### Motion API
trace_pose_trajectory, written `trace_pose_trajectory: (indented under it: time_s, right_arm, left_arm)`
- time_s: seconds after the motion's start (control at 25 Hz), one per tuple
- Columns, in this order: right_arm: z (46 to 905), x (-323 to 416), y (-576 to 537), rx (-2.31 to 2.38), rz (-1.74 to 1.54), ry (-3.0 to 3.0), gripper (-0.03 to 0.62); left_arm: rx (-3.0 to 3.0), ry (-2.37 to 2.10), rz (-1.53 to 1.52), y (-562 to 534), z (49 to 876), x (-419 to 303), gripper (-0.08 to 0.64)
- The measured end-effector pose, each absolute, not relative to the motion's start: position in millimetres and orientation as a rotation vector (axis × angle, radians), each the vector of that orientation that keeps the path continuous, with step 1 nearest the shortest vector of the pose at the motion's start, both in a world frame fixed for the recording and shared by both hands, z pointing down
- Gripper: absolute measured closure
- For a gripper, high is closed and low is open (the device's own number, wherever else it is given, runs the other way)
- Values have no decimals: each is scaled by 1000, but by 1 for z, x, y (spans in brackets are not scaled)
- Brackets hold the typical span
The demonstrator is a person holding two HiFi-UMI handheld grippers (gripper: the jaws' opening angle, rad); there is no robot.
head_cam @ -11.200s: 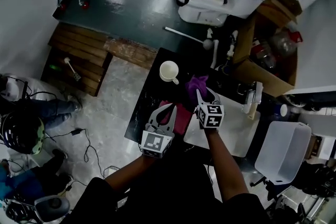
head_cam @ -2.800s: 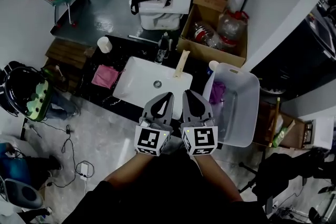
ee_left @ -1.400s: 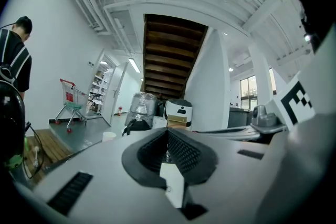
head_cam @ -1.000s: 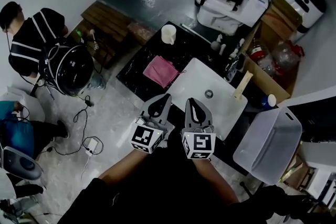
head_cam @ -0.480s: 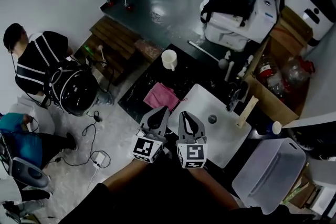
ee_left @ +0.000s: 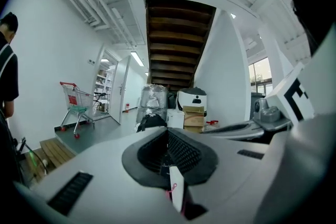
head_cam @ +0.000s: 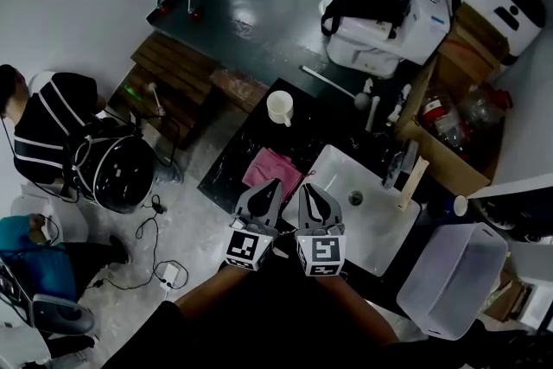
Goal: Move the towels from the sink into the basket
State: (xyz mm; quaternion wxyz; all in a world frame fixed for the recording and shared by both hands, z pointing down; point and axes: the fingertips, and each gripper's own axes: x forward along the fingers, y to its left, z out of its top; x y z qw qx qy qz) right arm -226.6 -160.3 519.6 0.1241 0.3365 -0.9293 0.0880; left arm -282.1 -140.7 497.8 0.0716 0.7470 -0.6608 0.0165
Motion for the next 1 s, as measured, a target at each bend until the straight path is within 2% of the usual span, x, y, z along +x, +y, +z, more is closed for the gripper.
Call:
trace_pose_trajectory:
  time_s: [0.52, 0.92, 1.0]
  right_arm:
    - [540, -301, -169, 1155, 310, -2579, 561]
    - [600, -335, -174, 1191, 367, -2417, 558]
    - [620, -341, -177, 1187, 383, -2387, 539]
  left_arm:
    - [2320, -1850, 41, -147, 510, -359, 557]
    - [2363, -1714, 23, -152, 530, -394, 557]
    - [2358, -1694, 24, -152, 539, -399, 557]
